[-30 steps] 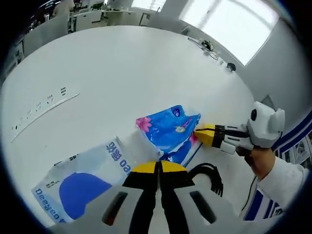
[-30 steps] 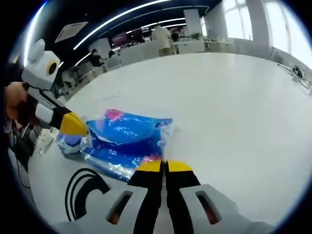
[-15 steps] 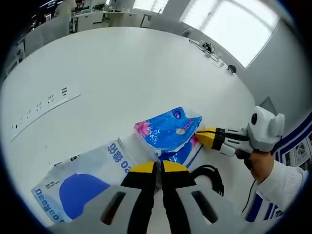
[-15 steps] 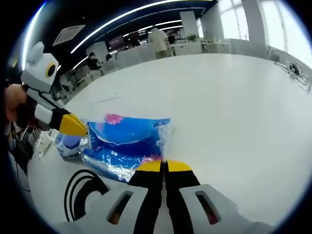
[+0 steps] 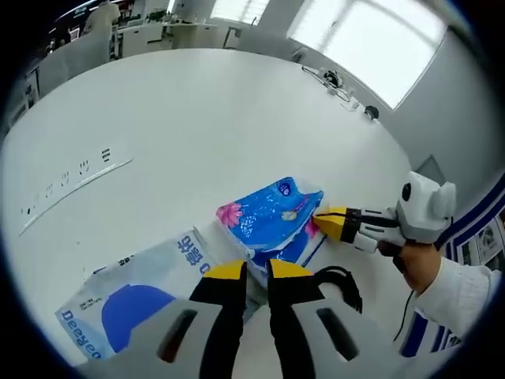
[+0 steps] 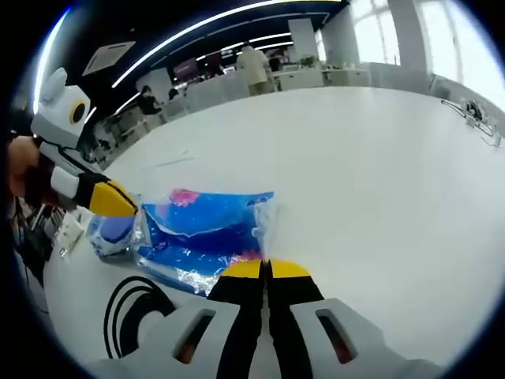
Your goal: Arrange the tabletop items into an orderly group along one side of the table until the central work area is clear of visible clutter.
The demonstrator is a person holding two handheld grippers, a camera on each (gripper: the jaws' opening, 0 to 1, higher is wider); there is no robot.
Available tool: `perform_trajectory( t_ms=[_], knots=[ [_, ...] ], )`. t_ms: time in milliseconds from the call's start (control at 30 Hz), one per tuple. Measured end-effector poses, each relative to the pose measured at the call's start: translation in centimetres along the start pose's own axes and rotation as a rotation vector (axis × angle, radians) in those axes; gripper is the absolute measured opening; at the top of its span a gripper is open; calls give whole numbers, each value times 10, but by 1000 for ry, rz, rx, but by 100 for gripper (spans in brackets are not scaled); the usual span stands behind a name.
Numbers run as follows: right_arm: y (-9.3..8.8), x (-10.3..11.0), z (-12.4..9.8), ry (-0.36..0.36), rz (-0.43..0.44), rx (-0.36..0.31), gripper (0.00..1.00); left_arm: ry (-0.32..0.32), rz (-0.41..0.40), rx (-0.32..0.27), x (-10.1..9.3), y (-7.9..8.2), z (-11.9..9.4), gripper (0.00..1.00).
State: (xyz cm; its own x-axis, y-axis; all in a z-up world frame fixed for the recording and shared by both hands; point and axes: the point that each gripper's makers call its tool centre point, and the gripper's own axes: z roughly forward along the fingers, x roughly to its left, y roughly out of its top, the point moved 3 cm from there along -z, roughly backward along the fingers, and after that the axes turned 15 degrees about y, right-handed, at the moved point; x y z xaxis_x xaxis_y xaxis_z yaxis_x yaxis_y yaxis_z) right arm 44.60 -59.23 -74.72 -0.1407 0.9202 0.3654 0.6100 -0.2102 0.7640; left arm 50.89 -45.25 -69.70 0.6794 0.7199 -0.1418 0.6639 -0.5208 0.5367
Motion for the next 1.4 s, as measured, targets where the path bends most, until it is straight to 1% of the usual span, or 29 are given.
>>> perform_trajectory(
  t_ms=[167,300,367,433,533,733,1033,1100,1233,1400],
  knots=[
    [0,0,0,-6,11,-5,0,-18,35,-20,-1,2,-5,15],
    [0,0,0,-9,11,-4,0,-34,67,-31,-2,1,-11,26],
    [0,0,0,-10,7,-5,0,-37,96,-36,-1,0,-15,29],
    [0,1,0,-10,0,-6,0,-37,115,-40,0,0,-18,30],
    [0,2,0,-7,-8,-8,0,-47,117,-58,3,0,-25,30],
    [0,2,0,-9,-6,-10,2,-44,91,-89,11,2,-33,29],
    [0,2,-1,-15,-6,-7,5,-40,67,-100,19,-2,-39,31],
    [0,3,-2,-15,-3,-13,9,-40,67,-104,20,-1,-40,33],
    [1,4,-3,-11,6,-18,12,-42,78,-104,20,-1,-41,35],
    [3,6,-5,-1,11,-24,18,-58,86,-114,18,-1,-43,40]
  ],
)
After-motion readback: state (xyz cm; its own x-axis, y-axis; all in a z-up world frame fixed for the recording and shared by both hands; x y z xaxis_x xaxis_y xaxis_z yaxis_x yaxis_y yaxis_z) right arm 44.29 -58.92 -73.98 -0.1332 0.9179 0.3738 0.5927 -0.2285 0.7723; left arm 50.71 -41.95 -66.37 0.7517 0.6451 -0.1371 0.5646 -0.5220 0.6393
